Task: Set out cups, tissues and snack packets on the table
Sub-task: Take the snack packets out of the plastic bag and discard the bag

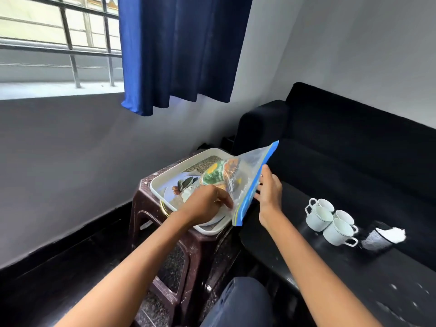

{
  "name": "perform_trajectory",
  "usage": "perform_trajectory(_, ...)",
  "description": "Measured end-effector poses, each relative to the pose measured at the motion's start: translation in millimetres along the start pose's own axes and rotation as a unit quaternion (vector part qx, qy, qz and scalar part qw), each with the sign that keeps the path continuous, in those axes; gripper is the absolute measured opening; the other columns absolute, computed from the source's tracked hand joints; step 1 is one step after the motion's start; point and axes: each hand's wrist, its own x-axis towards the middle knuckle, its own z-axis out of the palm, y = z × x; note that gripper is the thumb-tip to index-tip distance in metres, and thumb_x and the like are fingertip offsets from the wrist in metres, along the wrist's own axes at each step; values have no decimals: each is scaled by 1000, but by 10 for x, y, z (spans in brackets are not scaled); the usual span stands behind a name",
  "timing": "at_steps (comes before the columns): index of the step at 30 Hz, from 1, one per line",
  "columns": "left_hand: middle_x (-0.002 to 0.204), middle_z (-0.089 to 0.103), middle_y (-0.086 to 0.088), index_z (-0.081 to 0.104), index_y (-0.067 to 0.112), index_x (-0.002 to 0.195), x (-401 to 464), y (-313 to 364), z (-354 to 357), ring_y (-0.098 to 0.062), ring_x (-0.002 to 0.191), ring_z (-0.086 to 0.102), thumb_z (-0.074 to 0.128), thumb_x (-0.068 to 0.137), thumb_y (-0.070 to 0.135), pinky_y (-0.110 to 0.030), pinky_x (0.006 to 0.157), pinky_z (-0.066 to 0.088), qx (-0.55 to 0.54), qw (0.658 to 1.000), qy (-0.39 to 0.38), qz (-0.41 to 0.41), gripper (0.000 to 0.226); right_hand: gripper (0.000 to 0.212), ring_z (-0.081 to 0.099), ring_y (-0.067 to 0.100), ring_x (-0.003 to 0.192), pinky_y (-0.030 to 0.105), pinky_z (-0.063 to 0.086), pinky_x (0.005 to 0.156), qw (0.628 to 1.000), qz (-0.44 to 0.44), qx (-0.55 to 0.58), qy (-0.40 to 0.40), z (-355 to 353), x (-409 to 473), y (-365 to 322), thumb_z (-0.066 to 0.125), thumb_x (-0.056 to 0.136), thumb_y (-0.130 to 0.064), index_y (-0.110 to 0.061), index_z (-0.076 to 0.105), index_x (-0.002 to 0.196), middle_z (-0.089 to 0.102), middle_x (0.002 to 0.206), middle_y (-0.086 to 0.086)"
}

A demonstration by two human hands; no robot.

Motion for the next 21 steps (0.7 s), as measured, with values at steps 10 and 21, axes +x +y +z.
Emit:
perform_trajectory(10,72,69,5,74,21,79,-63,280,-22,-8,57,52,46,76,48,-21,55,41,68,993,-82,-56,39,12,58,18,73,32,49,63,991,-36,-78,100,-226,-151,121,50,92,-11,-4,58,95,63,86,6)
perform_trajectory(21,95,56,21,65,34,103,-82,698,238,-4,88,57,58,88,44,-27,73,44,-54,992,117,14,19,11,57,3,68,14,42,62,973,-162,-158,33,-283,-671,419,57,89,-5,-6,59,100,64,83,-1)
